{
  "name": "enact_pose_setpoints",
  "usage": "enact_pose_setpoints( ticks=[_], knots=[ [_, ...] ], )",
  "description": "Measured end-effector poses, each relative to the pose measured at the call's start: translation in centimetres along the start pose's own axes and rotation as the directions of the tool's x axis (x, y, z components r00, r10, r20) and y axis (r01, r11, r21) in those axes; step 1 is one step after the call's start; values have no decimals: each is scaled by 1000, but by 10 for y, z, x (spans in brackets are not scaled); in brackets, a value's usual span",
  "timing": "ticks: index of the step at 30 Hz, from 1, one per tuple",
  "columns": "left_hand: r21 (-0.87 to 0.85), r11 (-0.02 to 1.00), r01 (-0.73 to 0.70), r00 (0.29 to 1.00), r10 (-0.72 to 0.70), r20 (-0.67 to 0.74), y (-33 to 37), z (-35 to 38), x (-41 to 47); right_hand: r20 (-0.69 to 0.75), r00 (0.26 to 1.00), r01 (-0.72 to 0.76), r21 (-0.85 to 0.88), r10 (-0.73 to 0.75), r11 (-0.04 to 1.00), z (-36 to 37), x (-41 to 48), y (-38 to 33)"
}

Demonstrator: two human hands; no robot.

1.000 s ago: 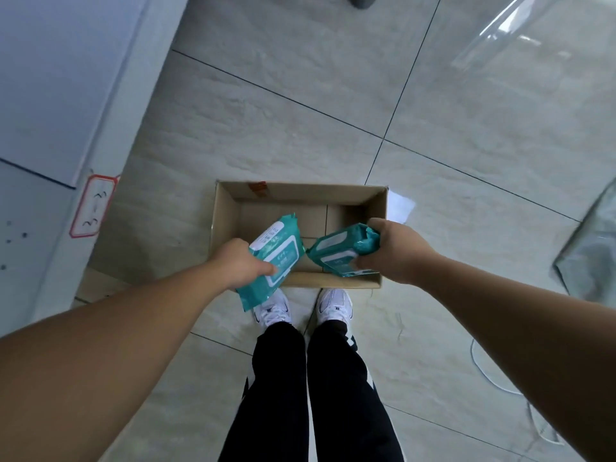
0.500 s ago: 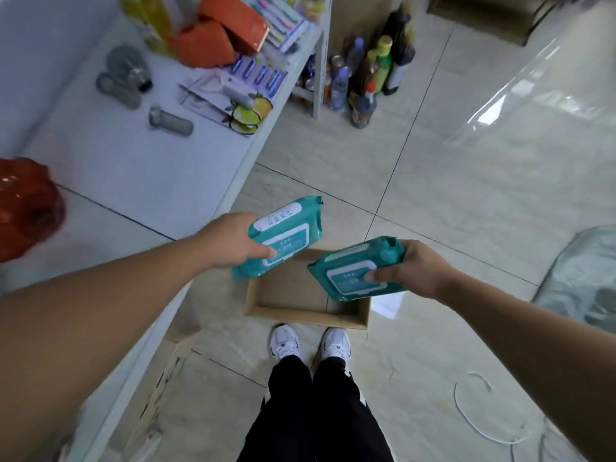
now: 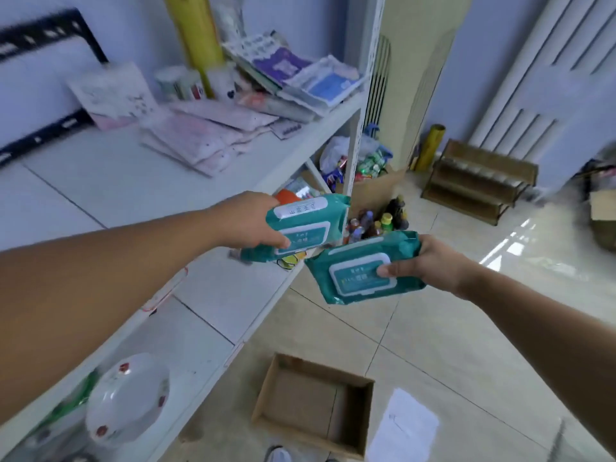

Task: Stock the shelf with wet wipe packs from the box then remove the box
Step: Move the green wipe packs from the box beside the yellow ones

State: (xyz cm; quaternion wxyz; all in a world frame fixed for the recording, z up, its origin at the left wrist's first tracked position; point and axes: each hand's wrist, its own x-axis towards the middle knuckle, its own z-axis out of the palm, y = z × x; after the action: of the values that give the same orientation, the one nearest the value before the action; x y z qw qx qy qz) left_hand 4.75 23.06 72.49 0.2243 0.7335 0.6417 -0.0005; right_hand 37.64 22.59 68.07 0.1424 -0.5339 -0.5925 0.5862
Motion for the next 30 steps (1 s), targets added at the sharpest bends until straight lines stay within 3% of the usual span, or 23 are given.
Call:
enact_pose_setpoints(
  ticks=[7,16,22,30],
  knots=[
    [63,992,107,984,-97,-146,-1,-106,-94,94,976,200,-9,-198,980,3,-23,-111],
    [-22,929,369,879,-356,-318,-67,-161,-254,291,863,418,50,-414,907,114,-23,-215],
    [-61,860,507,800,-496,-338,-125,-166,-334,396,807,446,76,-438,892,203,-13,-235],
    [-86,804,589,751,-583,-310,-216,-155,-400,474,783,480,-48,-403,876,299,-8,-258]
  ],
)
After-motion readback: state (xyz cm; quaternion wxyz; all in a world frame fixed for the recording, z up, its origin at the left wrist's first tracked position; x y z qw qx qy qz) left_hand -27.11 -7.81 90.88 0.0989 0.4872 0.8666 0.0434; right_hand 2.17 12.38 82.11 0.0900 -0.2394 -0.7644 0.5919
